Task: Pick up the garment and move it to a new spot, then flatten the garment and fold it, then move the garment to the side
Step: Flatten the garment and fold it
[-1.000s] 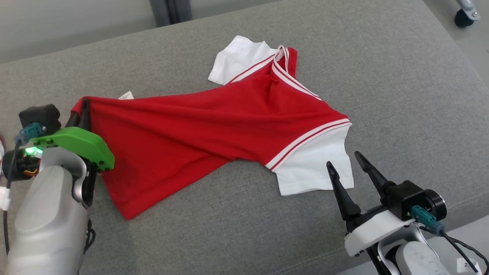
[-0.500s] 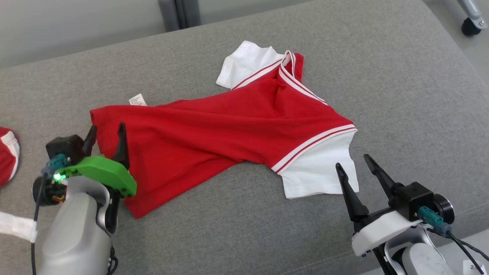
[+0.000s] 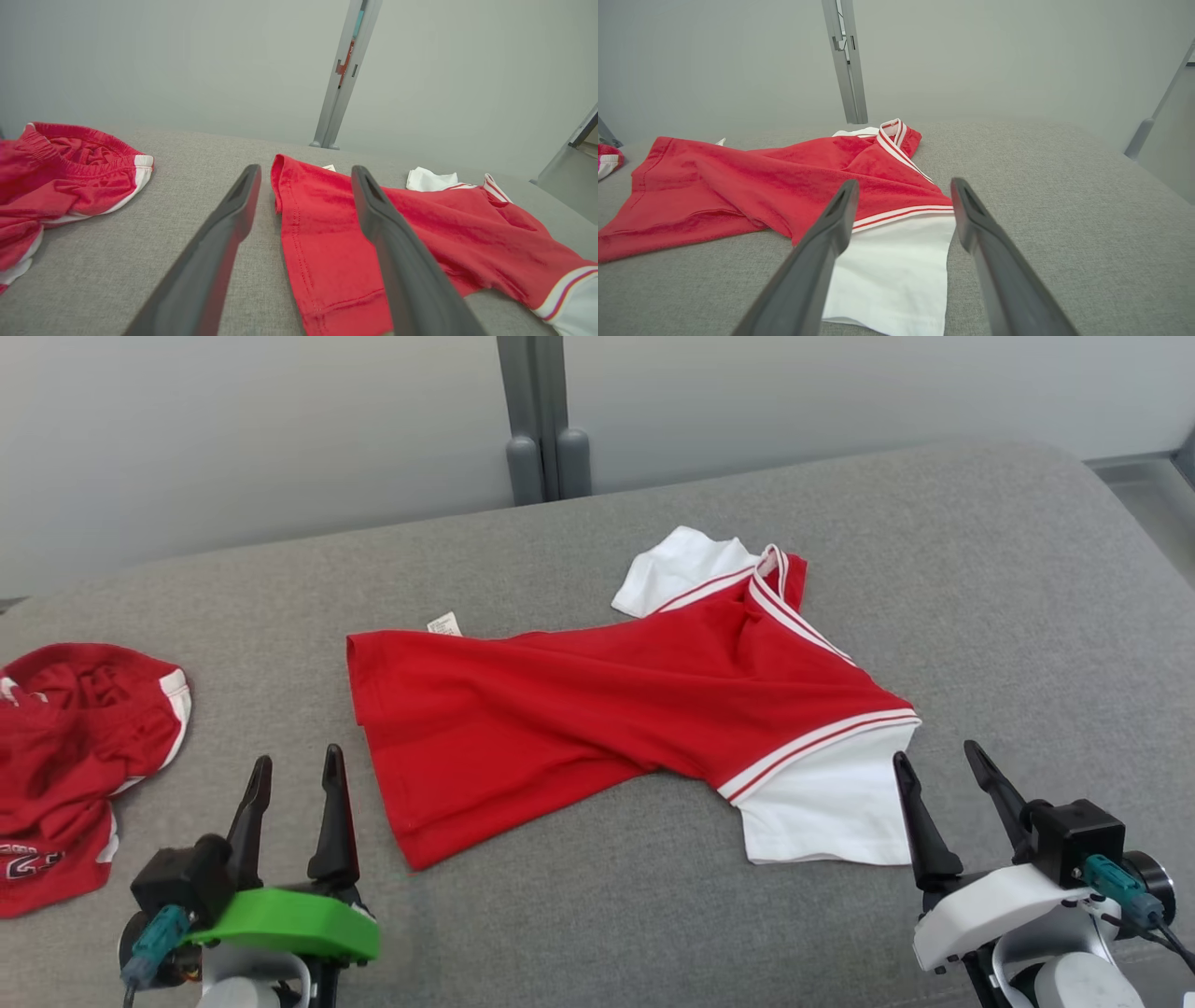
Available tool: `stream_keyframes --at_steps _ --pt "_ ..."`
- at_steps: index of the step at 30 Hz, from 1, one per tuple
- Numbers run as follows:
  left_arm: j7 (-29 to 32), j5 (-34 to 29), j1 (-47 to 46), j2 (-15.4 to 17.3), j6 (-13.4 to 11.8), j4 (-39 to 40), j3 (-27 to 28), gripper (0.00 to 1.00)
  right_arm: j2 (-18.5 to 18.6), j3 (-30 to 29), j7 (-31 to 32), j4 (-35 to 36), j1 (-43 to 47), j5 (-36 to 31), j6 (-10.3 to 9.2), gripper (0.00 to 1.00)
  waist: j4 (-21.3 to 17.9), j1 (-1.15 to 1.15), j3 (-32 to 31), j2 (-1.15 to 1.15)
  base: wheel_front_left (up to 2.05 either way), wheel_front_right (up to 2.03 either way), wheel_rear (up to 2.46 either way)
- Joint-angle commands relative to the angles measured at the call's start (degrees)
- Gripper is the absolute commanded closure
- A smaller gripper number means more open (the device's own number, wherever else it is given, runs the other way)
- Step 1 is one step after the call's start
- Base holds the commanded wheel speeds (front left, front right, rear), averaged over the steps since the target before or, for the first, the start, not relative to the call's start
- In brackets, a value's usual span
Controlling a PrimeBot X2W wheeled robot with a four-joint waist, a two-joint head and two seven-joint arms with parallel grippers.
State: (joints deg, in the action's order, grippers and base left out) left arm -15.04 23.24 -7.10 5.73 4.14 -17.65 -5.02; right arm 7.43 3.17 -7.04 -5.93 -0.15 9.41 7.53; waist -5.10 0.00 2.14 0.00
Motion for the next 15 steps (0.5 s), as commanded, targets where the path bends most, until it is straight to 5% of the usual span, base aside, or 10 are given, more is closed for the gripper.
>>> stream_keyframes --at_steps 1,15 --pt "-0.16 -1.28 1.99 -0.33 0.37 2.04 0.87 0.00 -0.03 -0.37 0.29 -0.49 0.68 0.06 -0.08 0.00 2.37 0.00 -2.75 0.00 0.00 0.00 0.00" --pt "-0.12 -6.21 13.03 -1.48 1.96 6.92 3.77 0.00 1.54 2.18 0.36 -5.07 -0.69 1.80 -0.08 0.00 4.04 0.00 -6.03 0.00 0.00 0.00 0.00"
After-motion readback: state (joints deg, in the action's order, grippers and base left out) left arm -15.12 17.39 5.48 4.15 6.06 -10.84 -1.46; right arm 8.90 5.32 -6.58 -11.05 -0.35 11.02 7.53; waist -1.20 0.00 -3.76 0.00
